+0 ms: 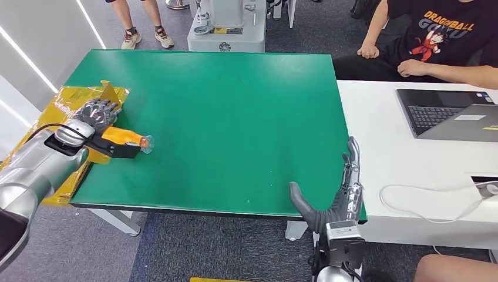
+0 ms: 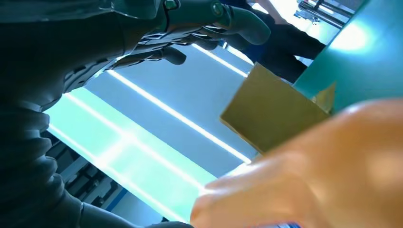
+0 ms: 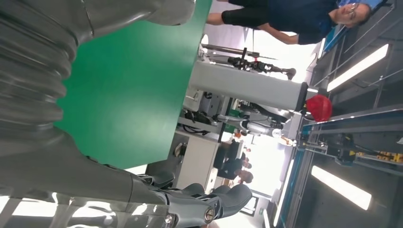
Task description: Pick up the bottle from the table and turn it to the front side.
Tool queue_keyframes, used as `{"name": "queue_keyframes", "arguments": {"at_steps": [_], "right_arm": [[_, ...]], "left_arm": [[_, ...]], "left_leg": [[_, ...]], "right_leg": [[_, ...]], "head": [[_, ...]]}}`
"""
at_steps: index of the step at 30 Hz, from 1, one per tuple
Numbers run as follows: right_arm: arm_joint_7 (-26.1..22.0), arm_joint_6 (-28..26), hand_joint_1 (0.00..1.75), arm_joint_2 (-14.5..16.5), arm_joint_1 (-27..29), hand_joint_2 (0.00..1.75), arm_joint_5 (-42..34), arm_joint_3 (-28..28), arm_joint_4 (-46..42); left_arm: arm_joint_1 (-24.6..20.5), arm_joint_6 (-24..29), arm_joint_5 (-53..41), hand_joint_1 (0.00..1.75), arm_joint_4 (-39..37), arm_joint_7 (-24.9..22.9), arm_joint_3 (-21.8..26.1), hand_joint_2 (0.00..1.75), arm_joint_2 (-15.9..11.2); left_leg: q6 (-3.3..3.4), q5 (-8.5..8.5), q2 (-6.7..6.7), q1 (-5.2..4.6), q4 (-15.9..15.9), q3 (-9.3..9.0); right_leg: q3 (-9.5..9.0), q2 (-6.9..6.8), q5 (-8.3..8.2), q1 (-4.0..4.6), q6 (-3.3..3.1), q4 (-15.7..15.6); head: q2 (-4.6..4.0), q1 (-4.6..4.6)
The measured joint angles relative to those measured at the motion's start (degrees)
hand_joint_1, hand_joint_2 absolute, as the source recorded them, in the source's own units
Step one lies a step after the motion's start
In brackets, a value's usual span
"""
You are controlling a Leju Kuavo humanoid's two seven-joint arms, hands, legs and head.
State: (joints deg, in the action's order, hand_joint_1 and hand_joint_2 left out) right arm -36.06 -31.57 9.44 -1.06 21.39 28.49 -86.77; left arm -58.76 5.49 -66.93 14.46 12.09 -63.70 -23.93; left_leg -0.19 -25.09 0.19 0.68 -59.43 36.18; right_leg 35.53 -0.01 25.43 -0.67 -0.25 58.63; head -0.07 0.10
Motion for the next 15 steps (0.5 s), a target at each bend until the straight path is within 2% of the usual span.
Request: {"name": "queue_keyframes", "arguments": {"at_steps": [4, 8, 11, 14, 15], "right_arm": [[-0.7, 0.1, 0.0, 0.5, 0.0, 1.75, -0.8, 0.0, 0.2], [-1.4, 0.0, 0.0, 0.5, 0.0, 1.75, -1.5, -0.1, 0.2], [-2.3, -0.6, 0.0, 0.6, -0.1, 1.75, -2.3, -0.2, 0.3], [-3.4, -2.5, 0.0, 0.6, -0.5, 1.75, -4.5, -0.2, 0.3], [-3.6, -2.9, 0.0, 0.6, -0.7, 1.75, -5.0, -0.1, 0.3]], "left_arm": [[-0.8, 6.6, 1.9, 0.0, 2.1, 5.8, 3.4, 1.75, -3.0], [1.3, 11.8, 10.1, 0.0, 7.5, 10.1, 9.0, 1.75, -5.5], [5.5, 14.7, 18.7, 0.0, 14.5, 11.8, 16.9, 1.75, -6.5], [11.3, 12.0, 31.1, 0.0, 24.4, 14.5, 27.8, 1.75, -5.0], [12.3, 11.0, 33.9, 0.0, 26.3, 15.1, 30.0, 1.75, -4.6]], "left_leg": [[-0.01, 0.01, 0.02, 0.0, 0.0, 0.0], [-0.01, 0.0, 0.07, -0.02, 0.0, -0.01], [-0.01, 0.0, 0.08, -0.04, 0.0, -0.03], [-0.01, 0.0, 0.05, -0.05, 0.0, -0.03], [-0.01, 0.0, 0.05, -0.05, 0.0, -0.03]], "right_leg": [[0.02, 0.03, 0.01, 0.0, -0.01, 0.0], [0.03, 0.08, 0.01, -0.02, -0.02, 0.0], [0.04, 0.08, 0.02, -0.04, -0.02, 0.0], [0.04, 0.06, 0.02, -0.05, -0.02, -0.1], [0.04, 0.06, 0.02, -0.05, -0.02, -0.1]], "head": [[0.0, 0.0], [0.0, 0.0], [0.0, 0.01], [0.0, 0.01], [0.0, 0.01]]}}
